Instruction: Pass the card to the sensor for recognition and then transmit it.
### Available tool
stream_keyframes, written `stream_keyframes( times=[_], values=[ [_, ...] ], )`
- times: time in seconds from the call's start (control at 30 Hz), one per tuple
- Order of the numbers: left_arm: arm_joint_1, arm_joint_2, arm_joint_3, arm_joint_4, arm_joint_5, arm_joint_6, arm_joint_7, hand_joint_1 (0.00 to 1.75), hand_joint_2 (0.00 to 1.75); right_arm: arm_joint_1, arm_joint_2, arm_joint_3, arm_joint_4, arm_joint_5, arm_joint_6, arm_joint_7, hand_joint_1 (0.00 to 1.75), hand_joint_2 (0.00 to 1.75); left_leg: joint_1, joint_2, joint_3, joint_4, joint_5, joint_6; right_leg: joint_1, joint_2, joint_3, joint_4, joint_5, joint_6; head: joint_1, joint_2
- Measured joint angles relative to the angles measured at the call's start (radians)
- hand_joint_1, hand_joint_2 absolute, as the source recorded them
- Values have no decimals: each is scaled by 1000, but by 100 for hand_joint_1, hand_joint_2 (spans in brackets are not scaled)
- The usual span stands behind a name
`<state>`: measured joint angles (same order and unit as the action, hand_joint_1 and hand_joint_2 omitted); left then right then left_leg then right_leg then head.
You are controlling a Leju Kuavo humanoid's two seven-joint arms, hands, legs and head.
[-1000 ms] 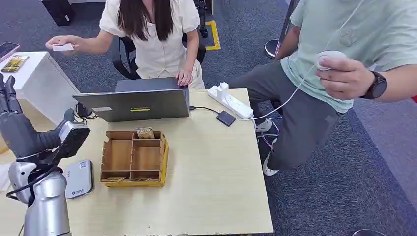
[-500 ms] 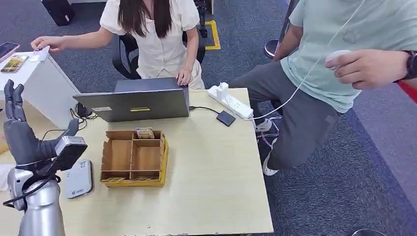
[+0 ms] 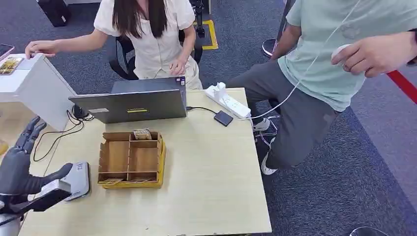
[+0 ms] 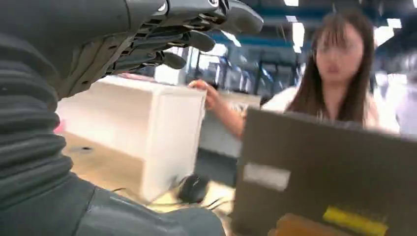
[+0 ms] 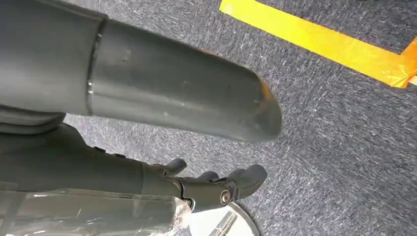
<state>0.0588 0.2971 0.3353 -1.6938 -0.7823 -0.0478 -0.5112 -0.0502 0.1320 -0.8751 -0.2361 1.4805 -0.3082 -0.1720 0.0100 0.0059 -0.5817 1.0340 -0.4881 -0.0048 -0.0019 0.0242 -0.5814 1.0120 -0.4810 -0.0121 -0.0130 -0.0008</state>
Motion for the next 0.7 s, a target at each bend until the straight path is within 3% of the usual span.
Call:
stream_keyframes(
  times=[0.07, 0.13, 0.3, 0.37, 0.43, 0.6, 0.7],
  values=[
    [42, 41, 7, -12, 27, -31, -1, 0, 175, 2, -2, -1, 0, 0, 0, -2, 0, 0, 0, 0, 0, 0, 0, -1, 1, 0, -1, 0, -1, -1, 0, 0],
    [148, 184, 36, -60, 58, -89, 8, 0, 175, -1, -4, -2, 0, 0, 0, -3, 0, 0, 1, -10, -2, 0, 0, -1, 1, -11, 1, 0, -3, 0, 0, 0],
    [182, 238, 37, -78, 50, -106, 22, 0, 175, -2, -4, -2, 0, 0, 0, -6, 0, 0, 1, -10, -3, 0, 0, 0, 1, -12, 3, 0, -2, -1, 0, 0],
    [263, 301, 60, -123, 87, -157, 46, 0, 175, -2, -5, -2, 0, 0, 0, -6, 0, 0, 2, -7, -2, 0, -1, -1, 2, -8, 3, 0, -2, -1, 1, 0],
    [362, 387, 147, -201, 158, -260, 75, 0, 175, 2, -8, -4, 0, 0, 0, -5, 0, 0, 2, -6, -2, 0, -1, -1, 2, -6, 1, 0, -2, -1, -1, 0],
    [536, 527, 432, -382, 346, -572, 165, 0, 175, 1, -15, -9, 0, 0, 0, -6, 0, 0, 2, -13, -3, 0, -1, -1, 2, -15, 2, 0, -4, -1, 0, 0],
    [622, 594, 583, -477, 468, -664, 254, 0, 175, 0, -18, -11, 0, -1, 0, -7, 0, 0, 2, -13, -3, 0, -1, -1, 2, -16, 2, 0, -4, -1, 0, 0]
  ],
)
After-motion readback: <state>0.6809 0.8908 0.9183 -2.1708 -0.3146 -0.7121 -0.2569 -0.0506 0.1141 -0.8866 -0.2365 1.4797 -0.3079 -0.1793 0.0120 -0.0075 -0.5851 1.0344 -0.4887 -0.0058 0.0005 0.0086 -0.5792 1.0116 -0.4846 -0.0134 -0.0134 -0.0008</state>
